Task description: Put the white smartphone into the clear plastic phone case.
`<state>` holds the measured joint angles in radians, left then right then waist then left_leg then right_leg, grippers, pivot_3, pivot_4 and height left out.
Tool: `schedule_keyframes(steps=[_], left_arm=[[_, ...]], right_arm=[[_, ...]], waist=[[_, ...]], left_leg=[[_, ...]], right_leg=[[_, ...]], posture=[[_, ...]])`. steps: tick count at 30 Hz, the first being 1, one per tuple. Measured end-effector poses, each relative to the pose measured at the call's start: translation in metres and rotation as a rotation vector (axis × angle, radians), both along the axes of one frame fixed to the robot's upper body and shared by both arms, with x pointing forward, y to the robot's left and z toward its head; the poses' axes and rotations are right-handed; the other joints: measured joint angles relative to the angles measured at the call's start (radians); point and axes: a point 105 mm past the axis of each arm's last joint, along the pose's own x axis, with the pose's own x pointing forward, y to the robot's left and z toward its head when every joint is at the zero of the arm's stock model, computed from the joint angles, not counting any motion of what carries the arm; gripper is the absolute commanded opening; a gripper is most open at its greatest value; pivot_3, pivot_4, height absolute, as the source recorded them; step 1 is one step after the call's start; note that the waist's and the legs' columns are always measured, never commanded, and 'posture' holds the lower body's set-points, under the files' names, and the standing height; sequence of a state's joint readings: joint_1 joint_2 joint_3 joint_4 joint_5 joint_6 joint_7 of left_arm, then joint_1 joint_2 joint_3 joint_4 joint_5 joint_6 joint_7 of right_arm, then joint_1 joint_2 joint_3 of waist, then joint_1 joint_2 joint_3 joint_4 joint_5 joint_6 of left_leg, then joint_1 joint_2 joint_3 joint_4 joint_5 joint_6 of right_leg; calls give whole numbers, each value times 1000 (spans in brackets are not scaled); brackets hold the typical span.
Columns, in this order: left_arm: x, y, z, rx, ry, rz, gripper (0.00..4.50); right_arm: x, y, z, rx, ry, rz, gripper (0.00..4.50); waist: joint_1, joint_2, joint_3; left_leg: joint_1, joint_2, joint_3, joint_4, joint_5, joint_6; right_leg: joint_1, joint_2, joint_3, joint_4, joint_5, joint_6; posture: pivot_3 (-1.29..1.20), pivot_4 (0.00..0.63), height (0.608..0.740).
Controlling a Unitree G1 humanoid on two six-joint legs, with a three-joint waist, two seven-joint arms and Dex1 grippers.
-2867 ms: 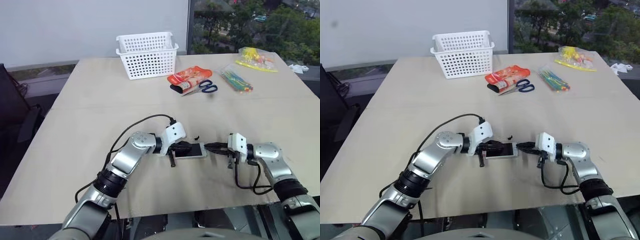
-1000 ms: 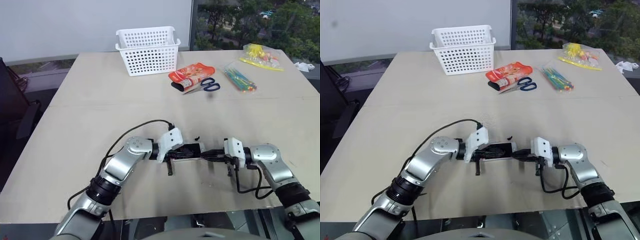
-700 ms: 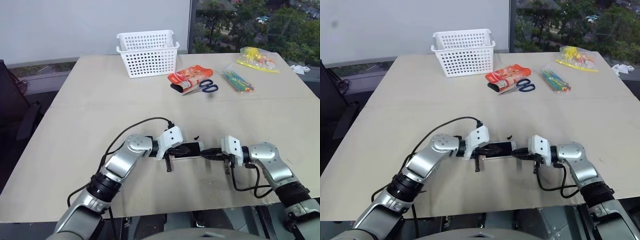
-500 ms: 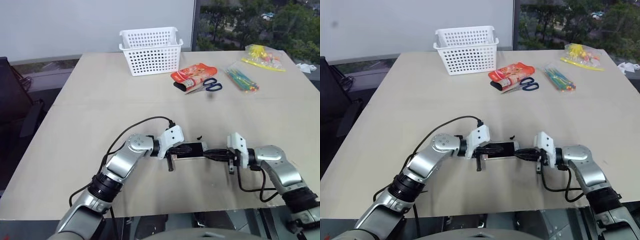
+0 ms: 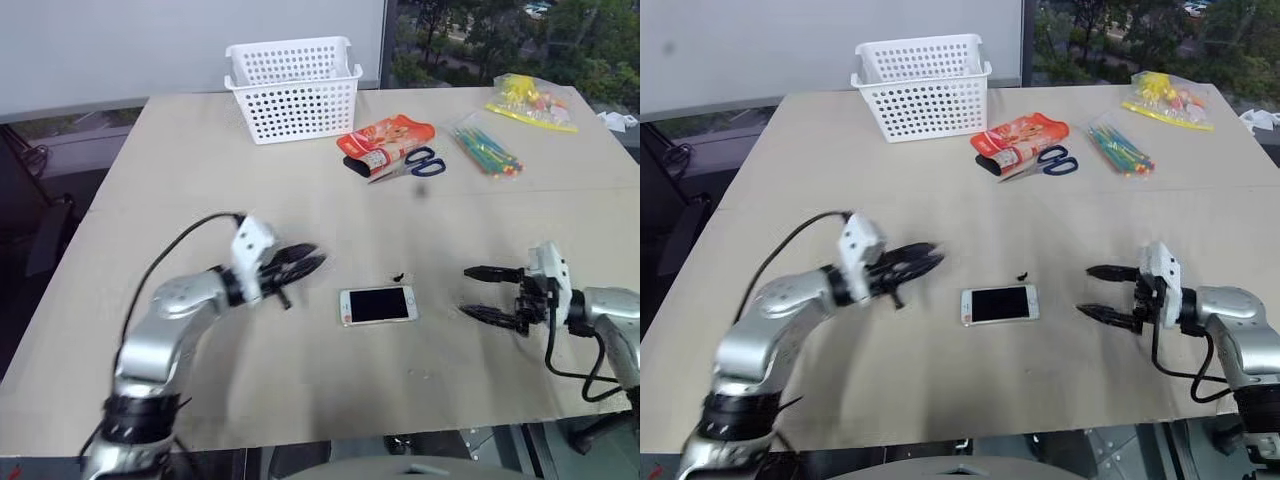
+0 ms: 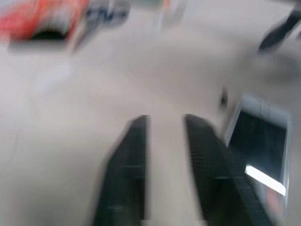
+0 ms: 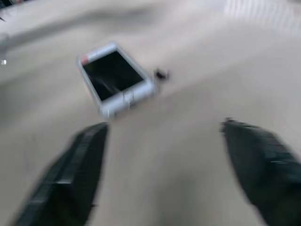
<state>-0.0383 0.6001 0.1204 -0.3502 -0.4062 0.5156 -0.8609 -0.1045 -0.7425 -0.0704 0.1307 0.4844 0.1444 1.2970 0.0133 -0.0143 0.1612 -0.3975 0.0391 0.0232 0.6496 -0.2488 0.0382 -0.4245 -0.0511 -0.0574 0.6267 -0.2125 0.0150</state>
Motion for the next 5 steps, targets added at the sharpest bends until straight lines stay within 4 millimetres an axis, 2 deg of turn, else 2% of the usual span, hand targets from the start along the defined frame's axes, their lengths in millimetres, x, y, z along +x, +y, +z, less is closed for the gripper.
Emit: schedule_keyframes(steps=[3, 4, 5], left_arm=[[-14, 13, -11, 13, 40, 26, 4192], [-17, 16, -13, 18, 41, 30, 4463], [-20, 17, -14, 22, 42, 31, 4463]], right_arm=[[-3, -6, -7, -27, 0, 1, 4500], [-3, -8, -9, -39, -8, 7, 4500], [-4, -9, -10, -46, -12, 8, 4500]], waist=[[5, 2, 3], [7, 2, 4], [7, 2, 4]], left_leg=[[0, 0, -1, 3, 0, 0], [0, 0, -1, 4, 0, 0], [0, 0, 0, 4, 0, -1]], right_leg=[[1, -1, 0, 1, 0, 0], [1, -2, 0, 1, 0, 0], [1, -2, 1, 1, 0, 0]], posture=[[0, 150, 740], [0, 150, 740], [0, 150, 740]])
